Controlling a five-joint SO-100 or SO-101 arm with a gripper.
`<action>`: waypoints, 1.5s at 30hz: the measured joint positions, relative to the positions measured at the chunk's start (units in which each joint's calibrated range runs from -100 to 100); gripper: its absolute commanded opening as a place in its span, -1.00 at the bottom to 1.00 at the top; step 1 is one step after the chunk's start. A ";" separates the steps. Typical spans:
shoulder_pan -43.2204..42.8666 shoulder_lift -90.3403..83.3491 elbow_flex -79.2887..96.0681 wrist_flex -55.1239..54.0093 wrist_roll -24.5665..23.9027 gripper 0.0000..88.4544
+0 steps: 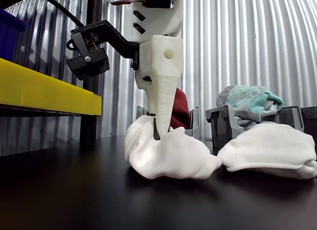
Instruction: Put the sock in the container
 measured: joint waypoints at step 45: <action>35.03 -15.40 -14.50 6.90 2.77 -0.97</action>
